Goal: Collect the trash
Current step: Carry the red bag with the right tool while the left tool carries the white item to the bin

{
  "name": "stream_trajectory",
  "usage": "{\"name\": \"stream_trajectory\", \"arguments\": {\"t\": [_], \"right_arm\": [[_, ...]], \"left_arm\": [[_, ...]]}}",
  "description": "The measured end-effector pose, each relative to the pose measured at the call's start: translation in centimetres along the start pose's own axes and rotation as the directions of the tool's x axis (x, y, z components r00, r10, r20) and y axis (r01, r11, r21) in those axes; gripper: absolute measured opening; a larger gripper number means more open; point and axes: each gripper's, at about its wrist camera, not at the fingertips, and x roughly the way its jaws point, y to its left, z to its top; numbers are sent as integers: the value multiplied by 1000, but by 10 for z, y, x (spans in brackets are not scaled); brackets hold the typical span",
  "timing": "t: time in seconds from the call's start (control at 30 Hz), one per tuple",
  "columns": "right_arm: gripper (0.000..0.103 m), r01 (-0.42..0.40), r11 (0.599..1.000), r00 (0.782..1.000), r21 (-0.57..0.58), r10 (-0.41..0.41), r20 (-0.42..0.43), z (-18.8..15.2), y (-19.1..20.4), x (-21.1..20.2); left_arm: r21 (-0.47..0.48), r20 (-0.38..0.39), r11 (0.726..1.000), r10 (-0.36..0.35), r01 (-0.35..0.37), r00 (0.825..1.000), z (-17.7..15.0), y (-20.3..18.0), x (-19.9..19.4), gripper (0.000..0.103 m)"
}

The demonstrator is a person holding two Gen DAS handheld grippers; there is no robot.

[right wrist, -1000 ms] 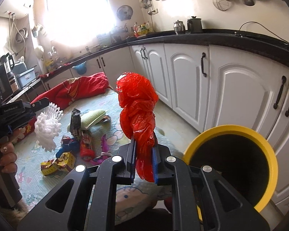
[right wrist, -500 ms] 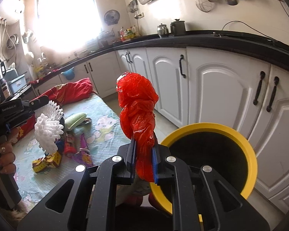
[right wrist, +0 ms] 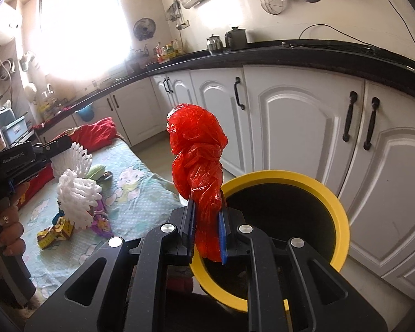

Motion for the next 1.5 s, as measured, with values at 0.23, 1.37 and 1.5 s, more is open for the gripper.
{"name": "stream_trajectory", "arguments": {"t": [0.23,1.37,1.5], "right_arm": [[13,36,999,999,27,-36,-4,-3,-18,-3],[13,164,975,979,149,-141,-149,-46,-89,33],[15,167,974,976,155,-142,-162,-49,-92,37]], "left_arm": [[46,-4,999,-5,5,1000,-7,-24,15,4],[242,-70,970,48,-30,996,-66,-92,103,5],[254,-80,967,48,-26,996,-70,-96,110,5]]}}
